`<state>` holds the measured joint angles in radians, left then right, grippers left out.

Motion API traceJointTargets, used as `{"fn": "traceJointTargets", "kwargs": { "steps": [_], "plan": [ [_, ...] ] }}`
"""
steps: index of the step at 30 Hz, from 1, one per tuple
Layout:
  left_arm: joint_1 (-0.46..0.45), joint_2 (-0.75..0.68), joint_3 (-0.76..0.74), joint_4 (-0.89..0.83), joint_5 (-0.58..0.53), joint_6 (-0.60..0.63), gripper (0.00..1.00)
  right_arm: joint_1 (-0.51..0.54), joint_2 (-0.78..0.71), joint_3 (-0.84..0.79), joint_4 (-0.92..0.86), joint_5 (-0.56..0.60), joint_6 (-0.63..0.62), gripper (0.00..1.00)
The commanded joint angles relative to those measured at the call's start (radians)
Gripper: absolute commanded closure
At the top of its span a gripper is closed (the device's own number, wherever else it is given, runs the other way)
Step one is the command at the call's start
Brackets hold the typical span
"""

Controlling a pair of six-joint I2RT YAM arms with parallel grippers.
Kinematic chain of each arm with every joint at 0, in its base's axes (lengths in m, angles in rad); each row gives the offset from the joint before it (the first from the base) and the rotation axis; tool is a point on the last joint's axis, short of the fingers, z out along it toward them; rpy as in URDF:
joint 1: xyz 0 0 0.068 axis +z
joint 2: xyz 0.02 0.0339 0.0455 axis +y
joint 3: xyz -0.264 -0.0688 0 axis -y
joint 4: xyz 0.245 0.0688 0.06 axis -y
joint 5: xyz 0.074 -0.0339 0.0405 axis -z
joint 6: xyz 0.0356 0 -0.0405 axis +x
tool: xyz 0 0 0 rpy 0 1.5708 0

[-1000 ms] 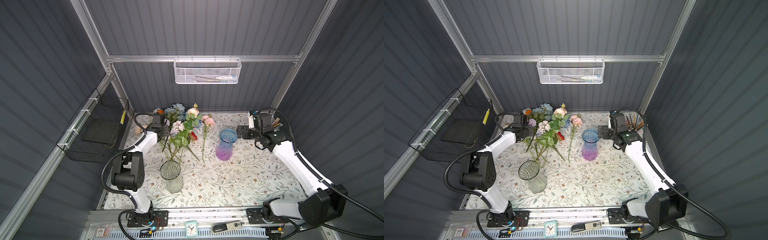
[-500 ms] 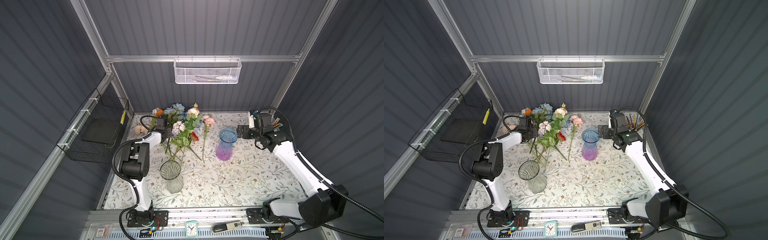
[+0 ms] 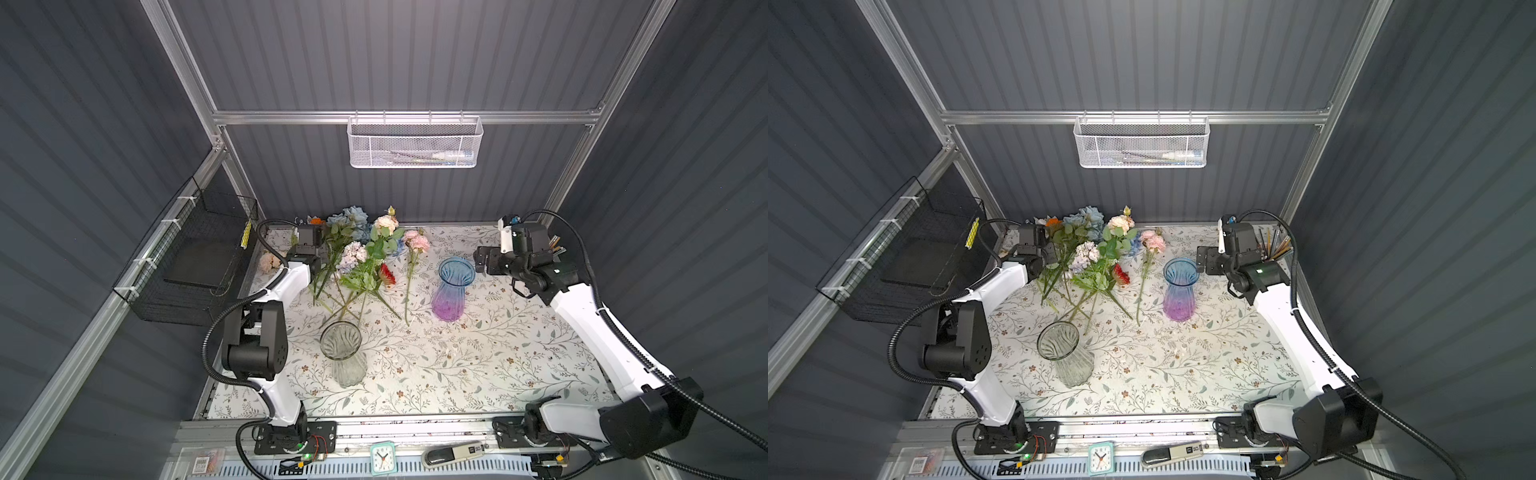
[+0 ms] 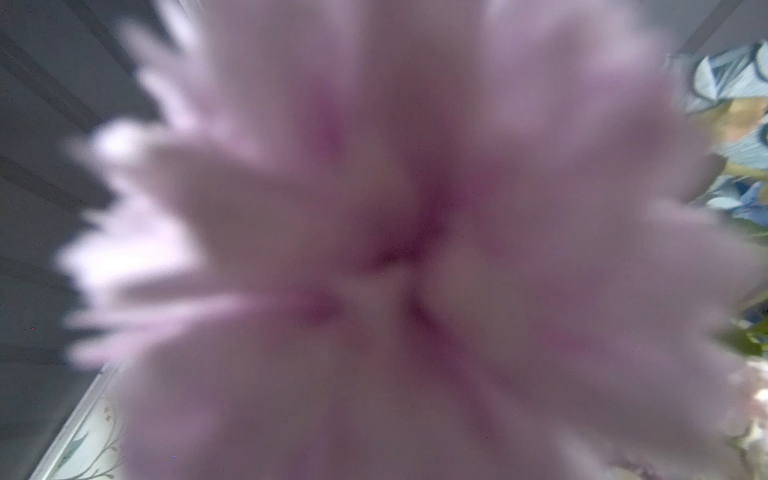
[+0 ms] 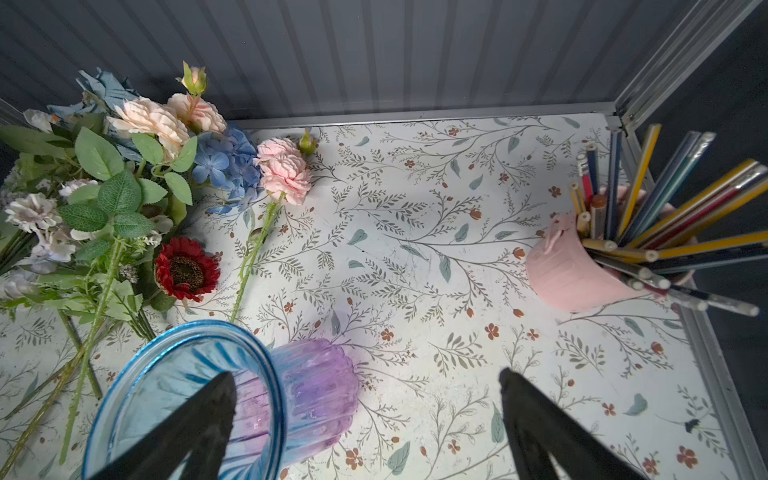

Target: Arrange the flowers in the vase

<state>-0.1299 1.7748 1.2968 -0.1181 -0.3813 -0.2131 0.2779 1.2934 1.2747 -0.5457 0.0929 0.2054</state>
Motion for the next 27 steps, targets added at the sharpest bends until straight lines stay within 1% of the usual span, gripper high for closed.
{"fn": "traceJointTargets", "kwargs": {
  "steps": [1, 3, 6, 8, 10, 11, 13, 15, 22, 24, 27],
  "plan": [
    [0.001, 0.005, 0.012, 0.042, 0.056, 0.051, 1.00, 0.006, 0.006, 0.035, -0.010, -0.014, 0.012, 0.01],
    [0.001, 0.009, 0.013, 0.075, 0.140, 0.090, 1.00, 0.009, 0.008, 0.045, -0.014, -0.013, 0.012, 0.01],
    [0.000, -0.004, 0.010, 0.128, 0.324, 0.104, 1.00, 0.013, 0.012, 0.058, -0.021, -0.013, 0.013, 0.01],
    [0.000, -0.016, 0.004, 0.163, 0.459, 0.058, 1.00, 0.017, 0.015, 0.066, -0.025, -0.011, 0.017, 0.01],
    [0.000, -0.028, 0.000, 0.195, 0.569, 0.006, 1.00, 0.022, 0.022, 0.073, -0.028, -0.009, 0.021, 0.01],
    [0.000, -0.034, -0.005, 0.211, 0.603, -0.018, 1.00, 0.025, 0.026, 0.077, -0.029, -0.008, 0.022, 0.01],
    [0.001, -0.057, -0.037, 0.281, 0.652, -0.070, 1.00, 0.033, 0.034, 0.087, -0.038, -0.009, 0.024, 0.01],
    [0.000, -0.083, -0.051, 0.311, 0.683, -0.091, 1.00, 0.042, 0.041, 0.100, -0.050, -0.001, 0.020, 0.01],
    [0.000, -0.189, -0.047, 0.356, 0.753, -0.139, 1.00, 0.074, 0.049, 0.129, -0.056, 0.038, 0.008, 0.01],
    [0.000, -0.199, -0.035, 0.364, 0.768, -0.155, 1.00, 0.085, 0.050, 0.130, -0.045, 0.039, 0.001, 0.01],
    [0.001, -0.176, -0.035, 0.383, 0.772, -0.170, 1.00, 0.103, 0.058, 0.139, -0.043, 0.051, -0.013, 0.01]
  ]
}}
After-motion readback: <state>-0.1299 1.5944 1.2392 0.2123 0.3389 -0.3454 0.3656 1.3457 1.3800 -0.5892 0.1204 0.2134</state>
